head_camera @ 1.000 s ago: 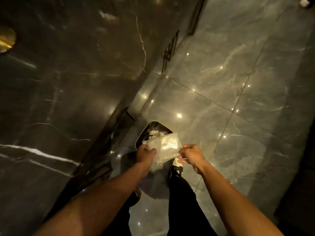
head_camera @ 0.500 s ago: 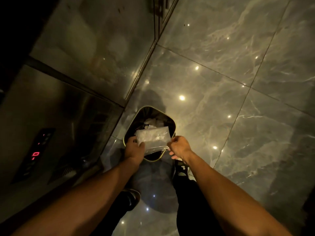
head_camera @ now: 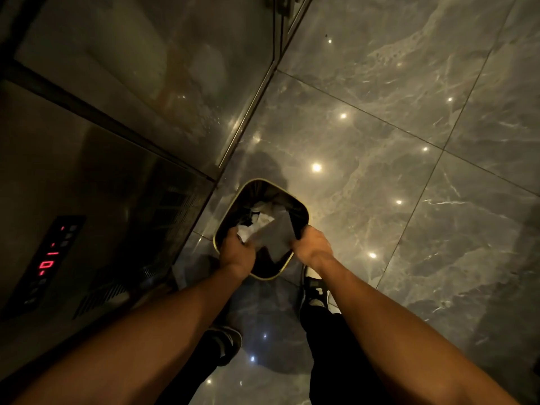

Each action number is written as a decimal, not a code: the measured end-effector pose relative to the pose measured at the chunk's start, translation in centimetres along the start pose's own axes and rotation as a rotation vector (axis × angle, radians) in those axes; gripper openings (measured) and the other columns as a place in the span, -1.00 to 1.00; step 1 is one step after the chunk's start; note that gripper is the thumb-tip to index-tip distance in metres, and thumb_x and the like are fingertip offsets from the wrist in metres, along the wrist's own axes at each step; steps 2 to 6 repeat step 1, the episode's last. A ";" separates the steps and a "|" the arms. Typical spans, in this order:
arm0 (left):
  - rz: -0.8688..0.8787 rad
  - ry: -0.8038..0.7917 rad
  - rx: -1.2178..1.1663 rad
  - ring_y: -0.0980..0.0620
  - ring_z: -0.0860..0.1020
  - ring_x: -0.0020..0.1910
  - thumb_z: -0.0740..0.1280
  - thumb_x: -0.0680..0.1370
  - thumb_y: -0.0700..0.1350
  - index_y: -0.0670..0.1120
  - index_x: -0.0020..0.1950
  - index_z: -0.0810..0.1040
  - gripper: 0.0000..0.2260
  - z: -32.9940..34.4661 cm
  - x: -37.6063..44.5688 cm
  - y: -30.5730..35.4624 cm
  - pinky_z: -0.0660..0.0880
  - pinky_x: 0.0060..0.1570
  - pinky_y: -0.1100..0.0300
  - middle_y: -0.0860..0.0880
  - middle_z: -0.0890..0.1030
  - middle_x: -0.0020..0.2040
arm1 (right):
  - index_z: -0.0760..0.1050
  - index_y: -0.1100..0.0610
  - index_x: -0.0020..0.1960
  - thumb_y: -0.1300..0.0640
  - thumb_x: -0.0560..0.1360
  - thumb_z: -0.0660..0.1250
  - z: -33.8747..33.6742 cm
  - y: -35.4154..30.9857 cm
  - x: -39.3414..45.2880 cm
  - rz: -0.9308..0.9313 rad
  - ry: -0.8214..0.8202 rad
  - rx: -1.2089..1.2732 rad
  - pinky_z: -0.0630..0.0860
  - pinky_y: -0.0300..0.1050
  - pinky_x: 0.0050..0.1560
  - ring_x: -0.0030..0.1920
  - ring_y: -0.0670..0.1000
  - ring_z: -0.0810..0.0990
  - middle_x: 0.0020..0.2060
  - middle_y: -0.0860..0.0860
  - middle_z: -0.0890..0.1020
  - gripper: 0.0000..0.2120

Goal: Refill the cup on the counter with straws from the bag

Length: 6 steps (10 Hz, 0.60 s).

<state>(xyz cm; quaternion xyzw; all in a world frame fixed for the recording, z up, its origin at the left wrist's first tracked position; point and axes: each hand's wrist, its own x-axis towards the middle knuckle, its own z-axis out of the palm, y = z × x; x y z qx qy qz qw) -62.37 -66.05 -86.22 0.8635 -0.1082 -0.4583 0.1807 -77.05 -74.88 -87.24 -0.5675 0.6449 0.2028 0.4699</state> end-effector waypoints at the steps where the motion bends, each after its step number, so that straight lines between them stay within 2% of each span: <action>1: 0.036 -0.041 0.075 -0.27 0.47 0.44 0.38 0.60 -0.15 -0.16 0.50 0.42 -0.53 -0.5 -1.5 0.8 0.43 0.42 -0.09 -0.26 0.50 0.45 | 0.57 0.15 0.31 0.03 0.54 0.32 -1.0 -0.6 -1.7 -0.026 -0.026 -0.100 0.56 0.06 0.22 0.27 0.26 0.59 0.25 0.18 0.65 -0.61; 6: 0.036 -0.041 0.075 -0.27 0.47 0.44 0.38 0.60 -0.15 -0.16 0.50 0.42 -0.53 -0.5 -1.5 0.8 0.43 0.42 -0.09 -0.26 0.50 0.45 | 0.57 0.15 0.31 0.03 0.54 0.32 -1.0 -0.6 -1.7 -0.026 -0.026 -0.100 0.56 0.06 0.22 0.27 0.26 0.59 0.25 0.18 0.65 -0.61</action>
